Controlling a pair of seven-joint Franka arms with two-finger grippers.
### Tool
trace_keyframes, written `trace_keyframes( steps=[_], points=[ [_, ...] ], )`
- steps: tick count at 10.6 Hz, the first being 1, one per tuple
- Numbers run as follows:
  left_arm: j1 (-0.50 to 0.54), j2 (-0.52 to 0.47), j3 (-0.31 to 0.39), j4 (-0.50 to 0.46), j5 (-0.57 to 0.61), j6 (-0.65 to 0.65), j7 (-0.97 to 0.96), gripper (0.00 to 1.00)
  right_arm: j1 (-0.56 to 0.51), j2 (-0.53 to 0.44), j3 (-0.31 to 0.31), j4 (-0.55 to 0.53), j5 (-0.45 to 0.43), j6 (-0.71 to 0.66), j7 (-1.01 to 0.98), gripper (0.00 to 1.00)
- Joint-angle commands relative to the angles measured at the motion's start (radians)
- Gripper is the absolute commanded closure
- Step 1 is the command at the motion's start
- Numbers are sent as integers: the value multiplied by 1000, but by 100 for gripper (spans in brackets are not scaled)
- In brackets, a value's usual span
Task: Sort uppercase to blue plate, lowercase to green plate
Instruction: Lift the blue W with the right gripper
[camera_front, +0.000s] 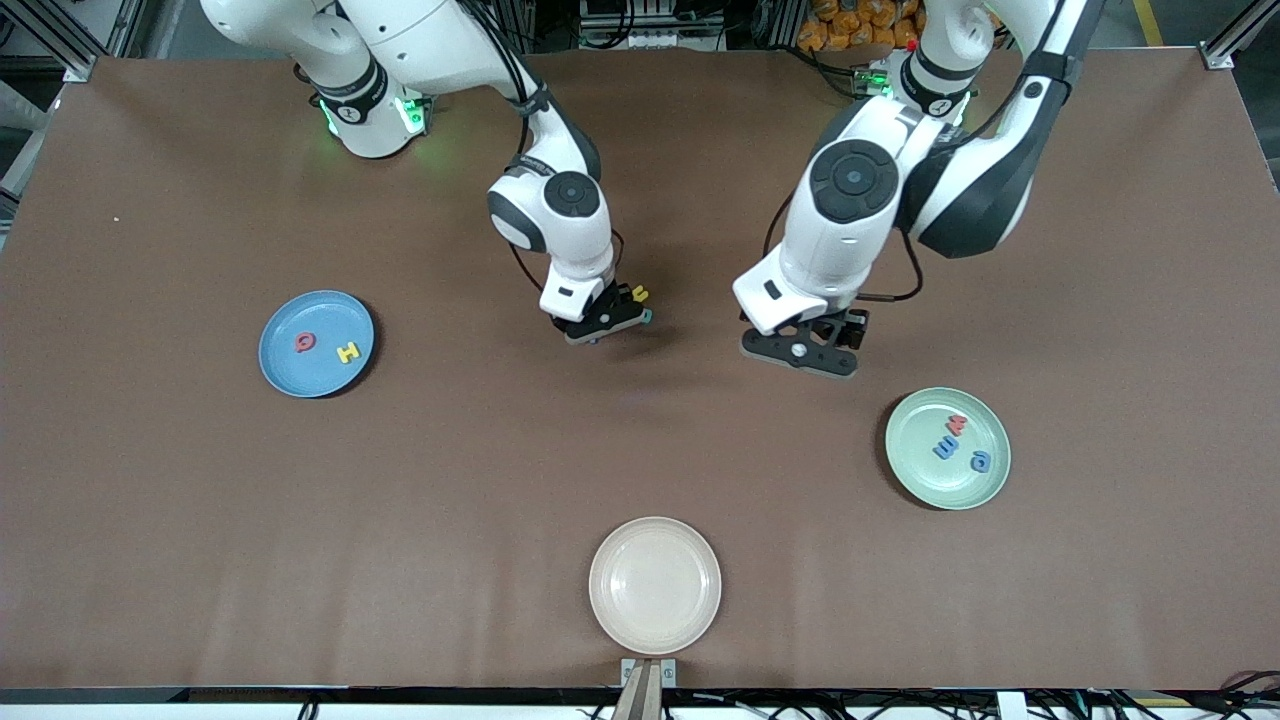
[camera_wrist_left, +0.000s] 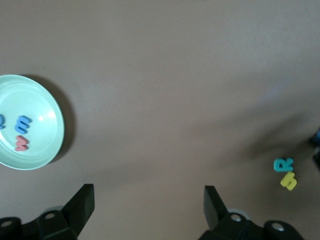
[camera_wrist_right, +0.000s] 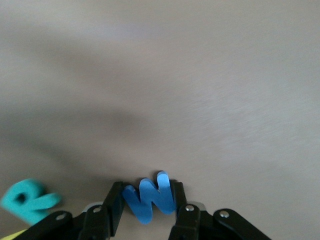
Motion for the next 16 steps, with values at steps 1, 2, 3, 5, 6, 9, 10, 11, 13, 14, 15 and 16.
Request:
trace_keyframes(
  steps=[1,2,3,5,6,9,10,11,13,14,15,16],
  points=[
    [-1,-43,-21,-78,-14,-9,-2,4,-76,-59,11,-8,-15,-77,-110,58],
    [-1,-46,-41,-109,-14,-3,3,5,-116,-75,12,-10,-13,-104,-173,58],
    [-1,-46,-75,-146,-15,25,3,6,-163,-93,12,-11,-12,-131,-255,58],
    [-1,-43,-144,-255,-18,190,-17,11,-243,-118,14,-11,-5,-183,-394,58],
    [-1,-33,-173,-290,-21,279,-34,14,-283,-122,14,-11,-4,-204,-428,58],
    [-85,45,-208,-324,-18,437,-173,17,-413,-156,14,-51,-2,-211,-552,58],
    [-112,71,-210,-324,-9,462,-206,18,-453,-171,11,-57,-2,-221,-611,58],
    [-137,91,-210,-323,-4,477,-214,22,-495,-193,9,-56,-2,-271,-652,58],
    [-172,127,-208,-313,-6,539,-217,27,-530,-239,8,-65,-1,-373,-683,58],
    [-185,159,-207,-310,-1,583,-217,29,-547,-268,6,-83,10,-422,-687,58],
    [-185,185,-207,-310,11,634,-217,30,-566,-292,5,-118,13,-442,-709,58],
    [-185,205,-204,-309,22,663,-215,31,-595,-303,-9,-158,18,-435,-762,58]
  ],
)
